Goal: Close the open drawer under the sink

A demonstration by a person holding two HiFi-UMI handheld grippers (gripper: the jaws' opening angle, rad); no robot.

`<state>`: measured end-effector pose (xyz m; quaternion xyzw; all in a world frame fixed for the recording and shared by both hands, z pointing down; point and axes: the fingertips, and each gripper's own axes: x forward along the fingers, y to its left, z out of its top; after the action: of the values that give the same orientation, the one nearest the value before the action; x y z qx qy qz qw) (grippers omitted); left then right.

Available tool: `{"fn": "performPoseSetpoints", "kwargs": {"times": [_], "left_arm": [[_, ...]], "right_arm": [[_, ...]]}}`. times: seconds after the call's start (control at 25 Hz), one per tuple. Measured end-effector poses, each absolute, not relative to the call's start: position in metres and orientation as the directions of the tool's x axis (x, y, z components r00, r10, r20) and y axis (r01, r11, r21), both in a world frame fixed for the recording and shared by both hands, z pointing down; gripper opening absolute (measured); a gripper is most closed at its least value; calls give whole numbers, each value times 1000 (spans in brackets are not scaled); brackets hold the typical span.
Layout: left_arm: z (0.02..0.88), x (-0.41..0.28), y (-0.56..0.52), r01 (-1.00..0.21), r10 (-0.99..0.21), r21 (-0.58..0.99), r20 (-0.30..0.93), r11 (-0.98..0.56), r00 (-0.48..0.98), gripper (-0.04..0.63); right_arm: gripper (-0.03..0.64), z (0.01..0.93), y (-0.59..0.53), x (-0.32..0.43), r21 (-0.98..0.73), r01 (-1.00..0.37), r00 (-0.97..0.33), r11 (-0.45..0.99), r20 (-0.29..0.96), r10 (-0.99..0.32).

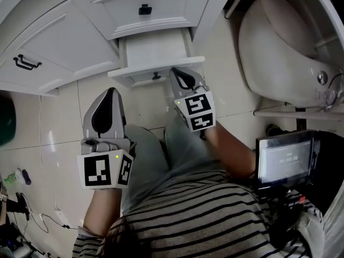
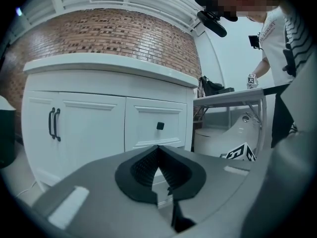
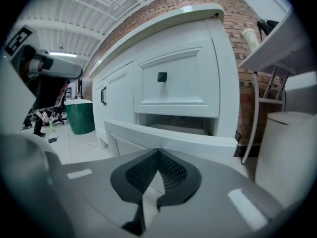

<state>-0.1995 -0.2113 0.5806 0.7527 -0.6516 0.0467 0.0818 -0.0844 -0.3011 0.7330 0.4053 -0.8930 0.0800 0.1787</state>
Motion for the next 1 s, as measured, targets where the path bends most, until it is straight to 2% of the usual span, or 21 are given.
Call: {"fn": "performPoseSetpoints", "kwargs": {"times": [1.0], "left_arm": [[583, -221, -199, -994, -975, 25, 198, -102, 105, 15]], "right_arm": [[-3, 732, -411, -111, 41, -801, -530, 598, 417, -739]]}}
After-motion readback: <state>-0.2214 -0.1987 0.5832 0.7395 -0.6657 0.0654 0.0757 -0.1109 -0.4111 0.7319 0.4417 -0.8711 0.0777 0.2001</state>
